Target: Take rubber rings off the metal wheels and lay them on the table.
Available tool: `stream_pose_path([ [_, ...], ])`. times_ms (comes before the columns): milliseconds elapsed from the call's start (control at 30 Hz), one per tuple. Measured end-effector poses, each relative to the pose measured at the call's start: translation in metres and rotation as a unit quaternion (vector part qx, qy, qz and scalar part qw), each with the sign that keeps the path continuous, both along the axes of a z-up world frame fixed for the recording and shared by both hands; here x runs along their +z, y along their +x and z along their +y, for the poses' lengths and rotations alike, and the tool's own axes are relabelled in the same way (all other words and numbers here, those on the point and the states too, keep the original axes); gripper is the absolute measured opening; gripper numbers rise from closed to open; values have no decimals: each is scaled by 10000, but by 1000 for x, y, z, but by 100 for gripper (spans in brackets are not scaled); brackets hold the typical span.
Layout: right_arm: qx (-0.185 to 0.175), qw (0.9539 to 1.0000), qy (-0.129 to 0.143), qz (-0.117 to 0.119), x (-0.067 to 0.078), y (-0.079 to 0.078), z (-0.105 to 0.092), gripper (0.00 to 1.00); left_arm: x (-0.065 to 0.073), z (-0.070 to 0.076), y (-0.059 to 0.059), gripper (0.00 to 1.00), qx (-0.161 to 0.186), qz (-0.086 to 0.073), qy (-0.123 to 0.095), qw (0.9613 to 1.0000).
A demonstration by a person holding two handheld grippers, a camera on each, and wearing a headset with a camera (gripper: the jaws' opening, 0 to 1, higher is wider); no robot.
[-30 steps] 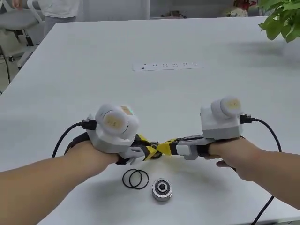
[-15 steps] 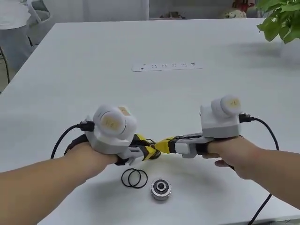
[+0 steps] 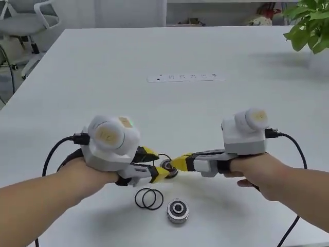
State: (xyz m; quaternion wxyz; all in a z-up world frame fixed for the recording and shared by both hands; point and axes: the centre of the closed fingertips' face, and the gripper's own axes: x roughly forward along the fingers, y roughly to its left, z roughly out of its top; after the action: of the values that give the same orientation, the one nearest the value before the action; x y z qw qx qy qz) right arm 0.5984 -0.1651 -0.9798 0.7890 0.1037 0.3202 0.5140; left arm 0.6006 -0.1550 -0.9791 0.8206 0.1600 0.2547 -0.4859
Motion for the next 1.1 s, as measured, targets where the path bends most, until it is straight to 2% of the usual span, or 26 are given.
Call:
stream_pose_path([
  [100,28,10000,37,3,2,-1,3,0,9,6,-4,33,16,-18,-139,9999],
  [433,129,9999,98,11,5,-1,12,0,25,30,-18,44,62,-38,-338,9994],
  [767,350,9993,76,83,-2,-8,36,0,24,59,-23,56,256,4,-303,9992],
  [1100,528,9984,-98,185,-16,-17,47,0,21,71,-29,63,401,61,-268,9988],
])
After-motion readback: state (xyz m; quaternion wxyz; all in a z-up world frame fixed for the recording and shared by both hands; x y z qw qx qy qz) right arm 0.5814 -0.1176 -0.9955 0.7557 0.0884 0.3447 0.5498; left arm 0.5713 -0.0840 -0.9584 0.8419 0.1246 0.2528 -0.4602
